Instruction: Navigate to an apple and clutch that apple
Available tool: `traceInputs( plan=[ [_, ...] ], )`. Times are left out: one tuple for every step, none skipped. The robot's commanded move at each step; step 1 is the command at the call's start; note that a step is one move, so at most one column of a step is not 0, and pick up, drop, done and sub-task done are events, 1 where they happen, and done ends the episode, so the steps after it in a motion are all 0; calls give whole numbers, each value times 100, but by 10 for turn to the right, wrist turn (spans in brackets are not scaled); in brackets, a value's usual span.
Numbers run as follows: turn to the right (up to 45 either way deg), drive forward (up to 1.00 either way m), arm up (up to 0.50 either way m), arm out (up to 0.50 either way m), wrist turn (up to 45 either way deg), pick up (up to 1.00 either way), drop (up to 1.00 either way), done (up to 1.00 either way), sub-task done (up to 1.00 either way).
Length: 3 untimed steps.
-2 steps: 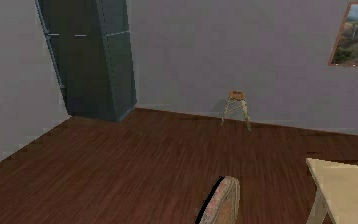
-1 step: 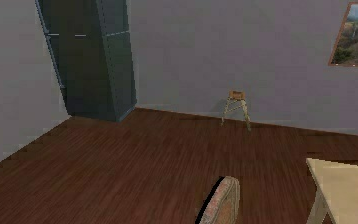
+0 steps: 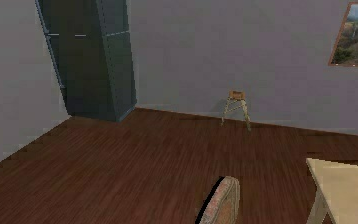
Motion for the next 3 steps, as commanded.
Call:
traceInputs(
  plan=[
    [0, 0, 0, 0, 0, 100, 0, 0, 0],
    [0, 0, 10, 0, 0, 0, 0, 0, 0],
    [0, 0, 0, 0, 0, 0, 0, 100, 0]
  ],
)
